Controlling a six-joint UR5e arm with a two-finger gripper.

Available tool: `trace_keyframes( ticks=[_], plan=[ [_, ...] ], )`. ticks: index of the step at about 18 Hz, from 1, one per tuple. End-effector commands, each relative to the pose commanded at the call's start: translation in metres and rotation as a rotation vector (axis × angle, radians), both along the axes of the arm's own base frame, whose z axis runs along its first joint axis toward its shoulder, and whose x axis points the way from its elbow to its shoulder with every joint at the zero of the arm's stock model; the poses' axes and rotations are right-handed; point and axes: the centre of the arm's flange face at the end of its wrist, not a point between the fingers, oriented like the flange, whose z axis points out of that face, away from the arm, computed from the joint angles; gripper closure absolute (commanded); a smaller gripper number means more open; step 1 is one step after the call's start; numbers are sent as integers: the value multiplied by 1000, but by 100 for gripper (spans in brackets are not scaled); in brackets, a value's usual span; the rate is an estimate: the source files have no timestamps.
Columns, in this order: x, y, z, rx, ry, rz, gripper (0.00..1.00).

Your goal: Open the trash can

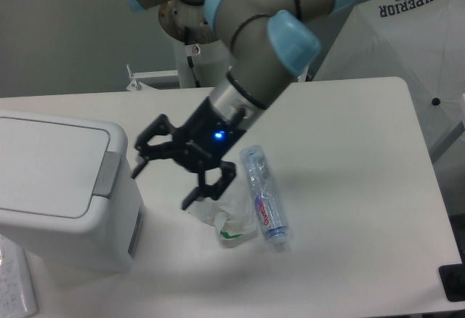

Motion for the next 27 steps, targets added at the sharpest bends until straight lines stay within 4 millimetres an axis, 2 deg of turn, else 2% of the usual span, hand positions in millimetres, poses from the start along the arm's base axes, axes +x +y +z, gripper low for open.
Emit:
trace_keyframes(
  ticks=[5, 17, 27],
  plan=[
    [7, 0, -7, 16, 14, 12, 0],
    [-1, 6, -22, -5, 3, 16, 0],
    [-6, 10, -22, -13, -10, 30, 0]
  ],
)
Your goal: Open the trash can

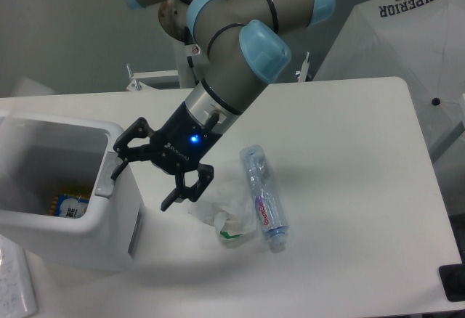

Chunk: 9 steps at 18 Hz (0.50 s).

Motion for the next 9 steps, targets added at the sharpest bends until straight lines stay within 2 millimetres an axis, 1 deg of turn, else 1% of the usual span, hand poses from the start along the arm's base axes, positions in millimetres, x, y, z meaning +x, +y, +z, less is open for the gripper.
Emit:
trace_keyframes(
  ticks=[4, 6, 7, 9],
  plan=[
    [-8, 8, 12, -8, -30, 44, 0],
    [-12, 5, 13, -7, -28, 49, 0],
    [-18, 2, 13, -5, -25, 59, 0],
    [-41, -12, 14, -1, -17, 96, 0]
  ],
)
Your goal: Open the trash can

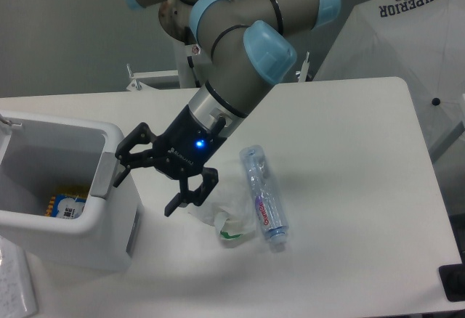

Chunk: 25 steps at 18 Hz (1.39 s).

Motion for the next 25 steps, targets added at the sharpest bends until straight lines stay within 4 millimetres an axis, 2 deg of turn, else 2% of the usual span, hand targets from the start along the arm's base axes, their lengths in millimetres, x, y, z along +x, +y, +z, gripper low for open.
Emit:
trace_keyframes(
  ticks=[3, 5, 10, 12, 14, 15, 20, 22, 25],
  plan=[
    [-39, -26, 1, 19, 40, 50, 0],
    [-56, -40, -1, 22, 97, 45, 0],
    [-84, -69, -31, -238, 400, -17, 0],
    [-94, -77, -54, -358, 450, -30, 0],
    [-106, -87, -63, -400, 493, -56, 0],
    [-120, -98, -72, -406, 500, -69, 0],
    [-180, -165, -87, -411, 582, -135, 0],
    [-203, -193, -94, -402, 647, -220, 0],
    [-223, -212, -107, -405, 745, -387, 0]
  ],
)
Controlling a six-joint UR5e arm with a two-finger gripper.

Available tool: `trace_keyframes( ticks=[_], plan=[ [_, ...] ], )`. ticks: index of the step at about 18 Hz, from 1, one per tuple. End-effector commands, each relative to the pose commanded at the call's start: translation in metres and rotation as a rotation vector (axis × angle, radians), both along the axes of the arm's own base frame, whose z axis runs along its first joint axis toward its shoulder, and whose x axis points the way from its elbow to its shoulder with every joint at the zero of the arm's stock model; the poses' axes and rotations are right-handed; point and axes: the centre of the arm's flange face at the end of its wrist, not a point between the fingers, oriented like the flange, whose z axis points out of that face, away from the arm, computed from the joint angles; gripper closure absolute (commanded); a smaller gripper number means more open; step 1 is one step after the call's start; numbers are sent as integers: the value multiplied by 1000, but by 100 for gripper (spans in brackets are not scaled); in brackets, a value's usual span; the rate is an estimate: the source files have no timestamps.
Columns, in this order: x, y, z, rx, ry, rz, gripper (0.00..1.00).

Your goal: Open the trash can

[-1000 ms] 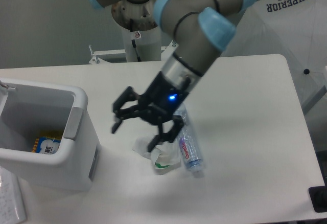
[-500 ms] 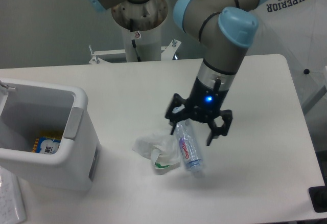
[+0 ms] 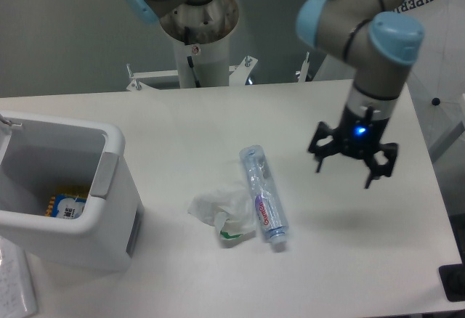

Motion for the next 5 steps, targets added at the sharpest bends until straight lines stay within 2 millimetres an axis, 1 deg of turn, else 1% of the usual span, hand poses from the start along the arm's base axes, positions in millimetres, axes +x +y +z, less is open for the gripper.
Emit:
trace_keyframes(
  ticks=[2, 3, 5],
  plan=[
    [-9, -6, 7, -73, 49, -12, 0],
    [-13, -9, 4, -110, 58, -7, 0],
    [-11, -10, 2, -147, 62, -3, 0]
  ],
)
